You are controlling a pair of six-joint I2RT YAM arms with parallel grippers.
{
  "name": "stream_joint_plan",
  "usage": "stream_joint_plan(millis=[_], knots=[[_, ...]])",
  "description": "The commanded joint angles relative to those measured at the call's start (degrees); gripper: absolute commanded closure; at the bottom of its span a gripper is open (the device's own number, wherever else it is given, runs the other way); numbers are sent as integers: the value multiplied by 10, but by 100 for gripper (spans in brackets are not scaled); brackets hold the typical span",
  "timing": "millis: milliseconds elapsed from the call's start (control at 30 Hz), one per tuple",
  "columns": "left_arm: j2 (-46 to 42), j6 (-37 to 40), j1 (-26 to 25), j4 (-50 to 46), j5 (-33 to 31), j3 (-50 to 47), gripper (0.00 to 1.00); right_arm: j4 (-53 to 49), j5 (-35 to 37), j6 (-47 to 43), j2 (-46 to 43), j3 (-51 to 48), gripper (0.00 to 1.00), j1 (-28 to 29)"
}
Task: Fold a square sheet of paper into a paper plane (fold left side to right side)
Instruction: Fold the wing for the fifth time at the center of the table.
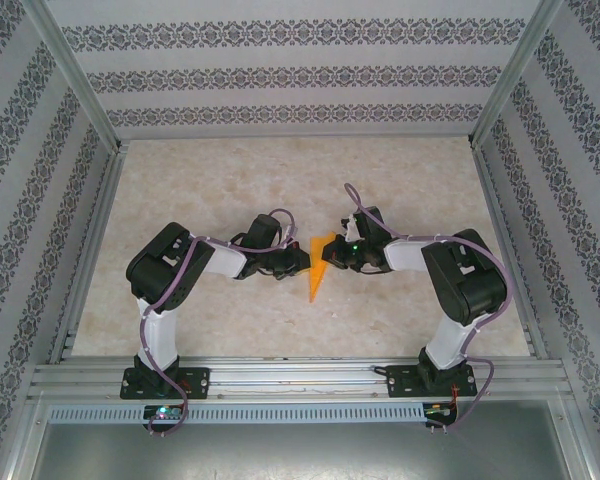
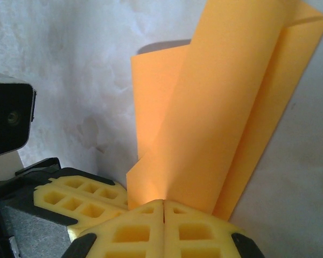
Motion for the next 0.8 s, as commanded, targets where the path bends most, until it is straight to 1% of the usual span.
stream_joint_plan(millis=[0,433,633,767], knots=[[51,18,-5,-27,-68,6,100,-14,9,-9,10,9,100,7],[55,16,-5,-28,-65,7,100,-43,25,-13,17,10,100,6],[52,17,-5,-22,-62,6,100,-87,44,-13,20,11,100,5],[29,29,-5,-30,-63,4,94,-107,54,-12,22,4,100,2]])
